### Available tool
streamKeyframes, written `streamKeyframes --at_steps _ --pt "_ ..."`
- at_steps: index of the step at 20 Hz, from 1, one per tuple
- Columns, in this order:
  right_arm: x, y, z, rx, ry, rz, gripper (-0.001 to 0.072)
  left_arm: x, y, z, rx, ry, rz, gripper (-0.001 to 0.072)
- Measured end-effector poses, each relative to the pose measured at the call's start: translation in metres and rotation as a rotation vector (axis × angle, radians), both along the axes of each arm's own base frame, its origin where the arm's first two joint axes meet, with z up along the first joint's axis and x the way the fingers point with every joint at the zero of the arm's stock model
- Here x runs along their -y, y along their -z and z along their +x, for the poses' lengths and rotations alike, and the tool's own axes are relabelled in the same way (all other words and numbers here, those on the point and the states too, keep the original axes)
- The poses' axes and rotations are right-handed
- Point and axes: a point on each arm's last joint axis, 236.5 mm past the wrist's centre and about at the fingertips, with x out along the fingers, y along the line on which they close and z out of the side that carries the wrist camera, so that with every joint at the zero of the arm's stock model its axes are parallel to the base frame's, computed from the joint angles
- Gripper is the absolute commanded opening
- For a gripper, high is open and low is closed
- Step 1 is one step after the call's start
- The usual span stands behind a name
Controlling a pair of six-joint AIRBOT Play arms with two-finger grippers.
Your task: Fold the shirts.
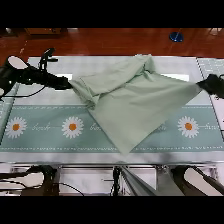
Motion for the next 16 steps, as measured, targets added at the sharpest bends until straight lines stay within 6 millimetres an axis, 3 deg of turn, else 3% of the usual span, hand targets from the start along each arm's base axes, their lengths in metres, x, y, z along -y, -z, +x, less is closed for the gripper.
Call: streamKeyframes --at_steps 4,7,10,12,14,16 --pt "0.036 -0.069 0.04 0.175 0.104 -0.068 0.0015 0.003 -0.005 -0.006 -0.009 0.02 -0.005 0.0017" --pt "0.056 -0.09 0.078 0.231 0.139 -0.062 0.0015 0.012 -0.014 -0.013 -0.006 0.051 -0.009 0.0017" --pt "0.066 -0.078 0.115 0.215 0.142 -0.025 0.0017 0.025 -0.02 -0.026 -0.021 0.102 -0.014 0.0017" --pt "0.064 -0.055 0.133 0.173 0.124 0.006 0.0044 0.035 -0.021 -0.032 -0.028 0.131 -0.014 0.0017" --pt "0.057 -0.033 0.14 0.121 0.095 0.043 0.0364 0.041 -0.021 -0.035 -0.031 0.149 -0.015 0.0018" --pt "0.051 -0.029 0.138 0.096 0.064 0.073 0.0398 0.043 -0.022 -0.038 -0.035 0.156 -0.016 0.0018"
